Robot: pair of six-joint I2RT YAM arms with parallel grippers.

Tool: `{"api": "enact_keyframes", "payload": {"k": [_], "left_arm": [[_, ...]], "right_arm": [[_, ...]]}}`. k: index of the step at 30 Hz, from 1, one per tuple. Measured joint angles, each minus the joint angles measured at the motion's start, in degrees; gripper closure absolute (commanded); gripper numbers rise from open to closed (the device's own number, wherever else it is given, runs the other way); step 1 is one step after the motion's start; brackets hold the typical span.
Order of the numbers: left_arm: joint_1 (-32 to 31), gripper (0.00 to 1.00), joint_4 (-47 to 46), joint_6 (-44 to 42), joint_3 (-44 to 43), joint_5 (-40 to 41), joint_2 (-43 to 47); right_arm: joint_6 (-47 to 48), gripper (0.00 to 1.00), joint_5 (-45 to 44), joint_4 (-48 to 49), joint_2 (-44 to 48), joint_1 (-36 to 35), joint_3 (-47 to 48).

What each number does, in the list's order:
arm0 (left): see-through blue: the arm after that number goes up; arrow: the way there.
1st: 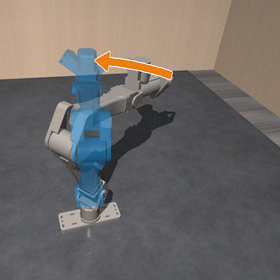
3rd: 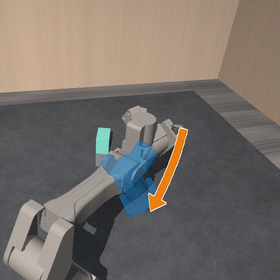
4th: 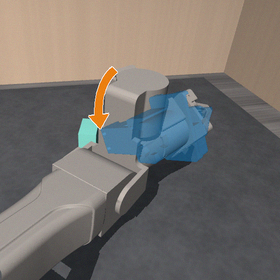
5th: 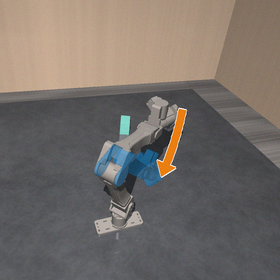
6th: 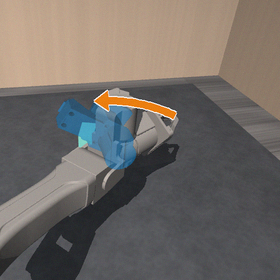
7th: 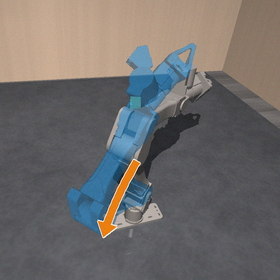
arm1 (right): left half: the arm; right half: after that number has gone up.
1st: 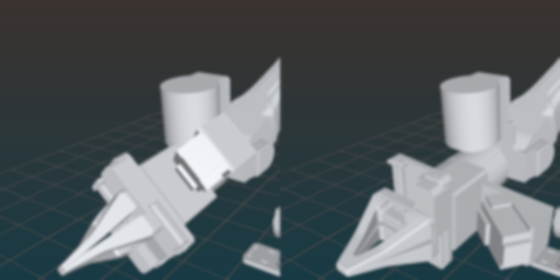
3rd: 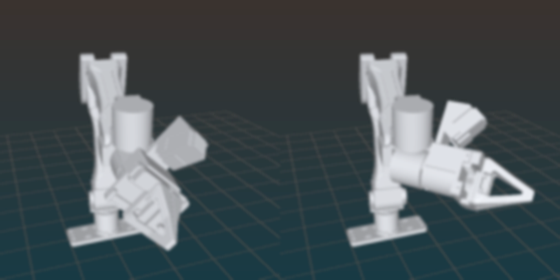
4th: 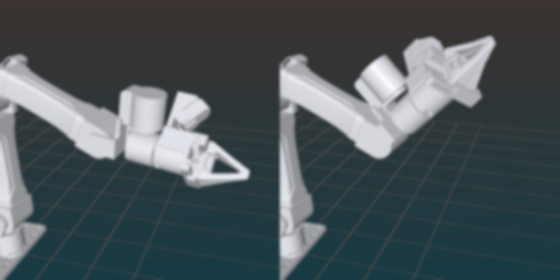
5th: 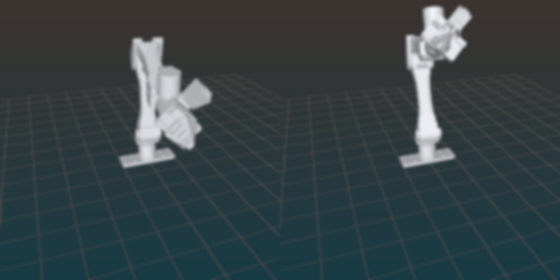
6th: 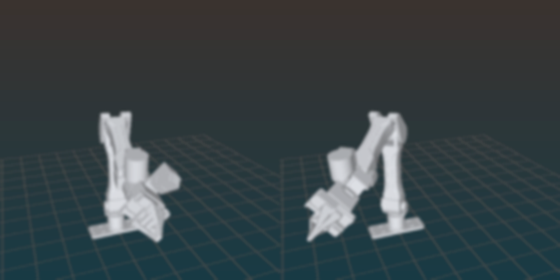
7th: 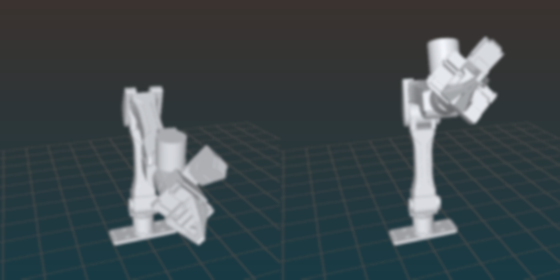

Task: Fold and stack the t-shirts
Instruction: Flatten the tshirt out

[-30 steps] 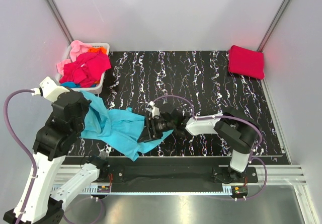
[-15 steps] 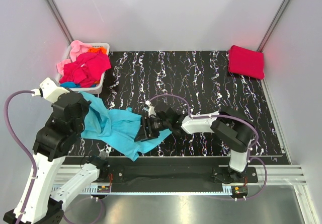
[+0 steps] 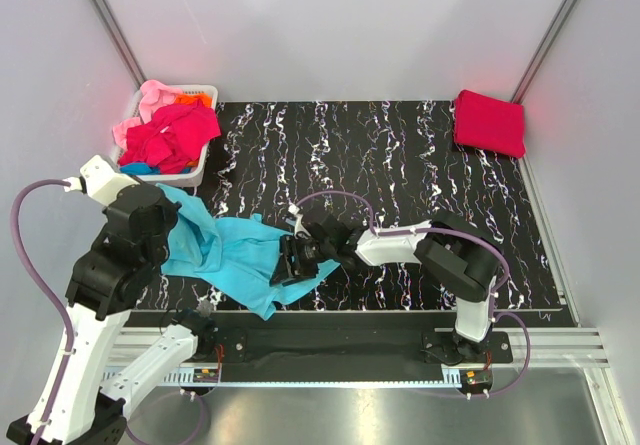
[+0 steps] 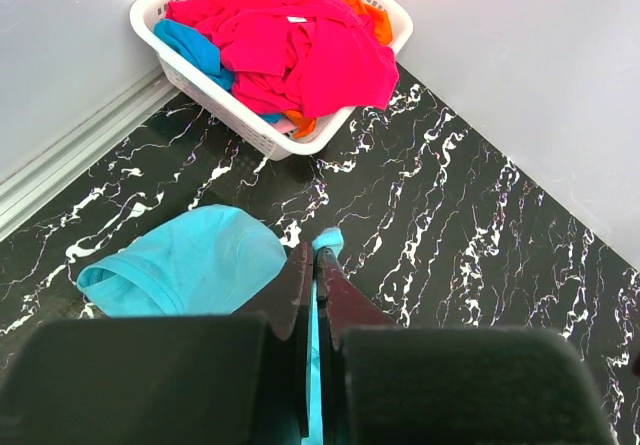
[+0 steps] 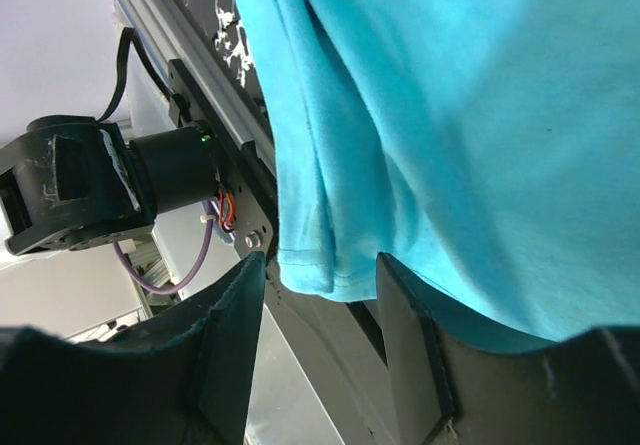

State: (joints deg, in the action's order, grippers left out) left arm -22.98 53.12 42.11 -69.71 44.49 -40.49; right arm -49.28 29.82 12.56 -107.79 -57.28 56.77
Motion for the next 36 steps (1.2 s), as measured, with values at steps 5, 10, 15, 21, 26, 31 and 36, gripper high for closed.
{"api": "enact_keyframes", "payload": {"k": [5,10,15,21,26,31,36], "left_arm": [[0.00,1.00,0.02,-0.02,0.00,0.48,0.04],[0.00,1.00,0.13,-0.02,0.00,0.72,0.66],[0.00,1.00,0.46,0.00,0.02,0.90,1.14],[0.00,1.00,0.66,0.00,0.11,1.01,1.16],[0.00,1.00,0.90,0.00,0.11,0.98,1.18],[0.00,1.00,1.09,0.00,0.13,1.01,1.53],[0.00,1.00,1.31,-0.02,0.13,1.18,1.84]], "right_arm": [[-0.07,0.46,0.02,-0.90,-0.20,-0.81,1.55],[-0.22,0.47,-0.26,-3.04,-0.17,-1.62,2.27],[-0.50,0.52,-0.48,-6.03,-0.17,-2.08,2.80],[-0.63,0.56,-0.85,-7.74,0.24,-2.38,2.80],[-0.63,0.57,-0.81,-7.78,0.26,-2.47,2.84],[-0.63,0.59,-0.46,-7.69,0.26,-2.64,3.28],[-0.63,0.62,-0.22,-7.32,0.22,-2.73,4.74]]}}
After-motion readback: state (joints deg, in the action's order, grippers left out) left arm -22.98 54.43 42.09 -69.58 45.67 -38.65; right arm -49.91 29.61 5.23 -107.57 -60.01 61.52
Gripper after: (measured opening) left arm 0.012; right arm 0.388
